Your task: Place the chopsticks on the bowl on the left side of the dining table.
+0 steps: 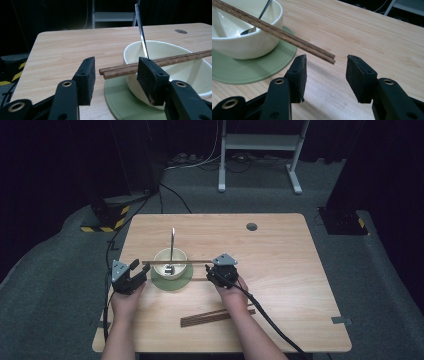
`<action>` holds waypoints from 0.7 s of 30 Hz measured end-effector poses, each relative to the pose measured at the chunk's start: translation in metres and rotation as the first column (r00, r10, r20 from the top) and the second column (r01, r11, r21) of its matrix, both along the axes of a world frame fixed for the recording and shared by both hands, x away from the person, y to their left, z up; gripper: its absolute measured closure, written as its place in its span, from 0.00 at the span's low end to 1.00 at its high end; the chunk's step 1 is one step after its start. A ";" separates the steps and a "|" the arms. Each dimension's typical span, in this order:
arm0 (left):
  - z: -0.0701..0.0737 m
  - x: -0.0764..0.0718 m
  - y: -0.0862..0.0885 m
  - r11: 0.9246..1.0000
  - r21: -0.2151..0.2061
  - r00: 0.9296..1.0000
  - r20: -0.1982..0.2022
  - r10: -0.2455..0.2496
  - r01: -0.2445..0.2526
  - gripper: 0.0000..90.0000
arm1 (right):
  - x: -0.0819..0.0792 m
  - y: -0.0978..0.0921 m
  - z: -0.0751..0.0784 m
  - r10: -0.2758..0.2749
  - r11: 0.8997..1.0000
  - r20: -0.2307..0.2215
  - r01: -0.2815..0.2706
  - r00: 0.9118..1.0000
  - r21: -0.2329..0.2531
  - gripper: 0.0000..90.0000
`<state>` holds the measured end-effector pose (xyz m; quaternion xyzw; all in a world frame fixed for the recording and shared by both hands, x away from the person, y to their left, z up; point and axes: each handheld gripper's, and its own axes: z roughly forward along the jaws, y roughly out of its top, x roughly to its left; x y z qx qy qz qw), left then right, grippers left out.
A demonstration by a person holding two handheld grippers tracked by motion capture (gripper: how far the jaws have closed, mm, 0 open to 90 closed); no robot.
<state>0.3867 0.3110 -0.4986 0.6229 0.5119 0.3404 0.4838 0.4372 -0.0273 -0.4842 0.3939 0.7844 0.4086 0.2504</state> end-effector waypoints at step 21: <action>-0.007 -0.004 0.002 1.000 0.010 0.999 -0.042 0.017 -0.017 0.73 | -0.006 -0.001 -0.004 -0.002 1.000 0.013 0.003 1.000 -0.021 0.82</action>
